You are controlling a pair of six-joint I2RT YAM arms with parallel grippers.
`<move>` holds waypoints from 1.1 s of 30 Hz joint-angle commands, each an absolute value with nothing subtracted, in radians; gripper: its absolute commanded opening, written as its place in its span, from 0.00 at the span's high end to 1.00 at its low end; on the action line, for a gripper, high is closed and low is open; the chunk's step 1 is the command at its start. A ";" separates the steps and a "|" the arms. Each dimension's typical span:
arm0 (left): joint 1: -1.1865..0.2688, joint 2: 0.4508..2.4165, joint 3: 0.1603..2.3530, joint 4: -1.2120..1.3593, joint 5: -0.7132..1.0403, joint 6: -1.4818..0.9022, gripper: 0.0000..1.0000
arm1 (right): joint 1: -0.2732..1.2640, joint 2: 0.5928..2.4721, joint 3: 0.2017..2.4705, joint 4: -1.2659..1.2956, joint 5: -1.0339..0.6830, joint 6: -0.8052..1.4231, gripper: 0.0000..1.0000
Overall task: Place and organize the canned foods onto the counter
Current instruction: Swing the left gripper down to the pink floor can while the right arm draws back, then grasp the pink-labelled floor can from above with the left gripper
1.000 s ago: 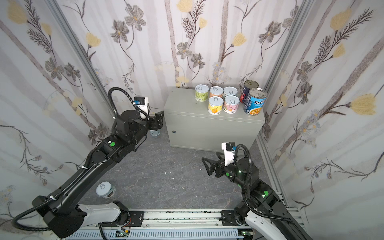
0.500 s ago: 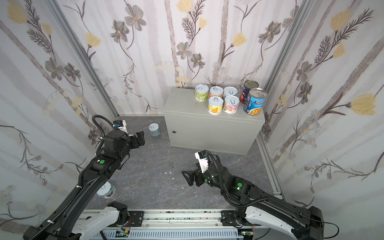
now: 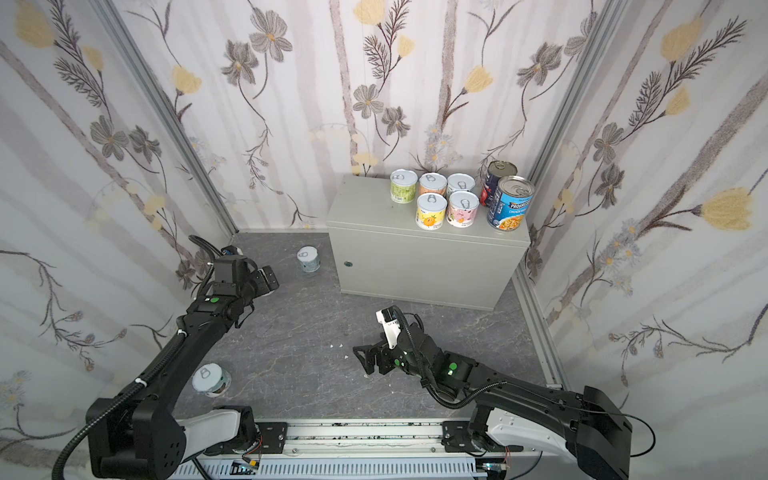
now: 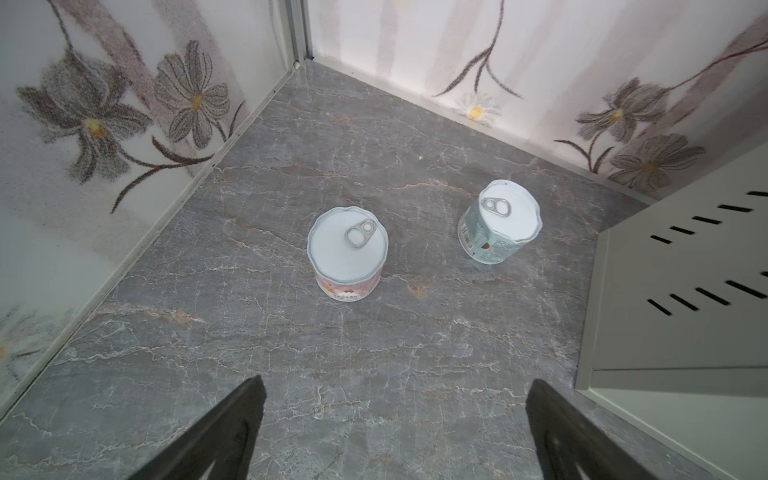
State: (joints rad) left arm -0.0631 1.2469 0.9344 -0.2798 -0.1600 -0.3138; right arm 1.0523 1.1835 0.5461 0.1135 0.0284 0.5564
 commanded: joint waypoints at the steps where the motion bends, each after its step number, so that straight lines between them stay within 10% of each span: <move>1: -0.050 1.331 0.979 -0.223 -0.185 -0.316 0.00 | 1.051 1.228 0.561 0.200 -0.008 0.547 0.00; 33: 0.074 1.995 1.385 -0.216 -0.191 -0.266 0.00 | 0.977 1.510 0.614 0.356 -0.166 0.505 0.00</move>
State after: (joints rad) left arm 0.0731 1.9785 1.3743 -0.2348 -0.1864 -0.2680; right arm 0.9771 1.4967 0.5999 0.2890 -0.1394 0.5114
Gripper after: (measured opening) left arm 0.997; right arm 0.996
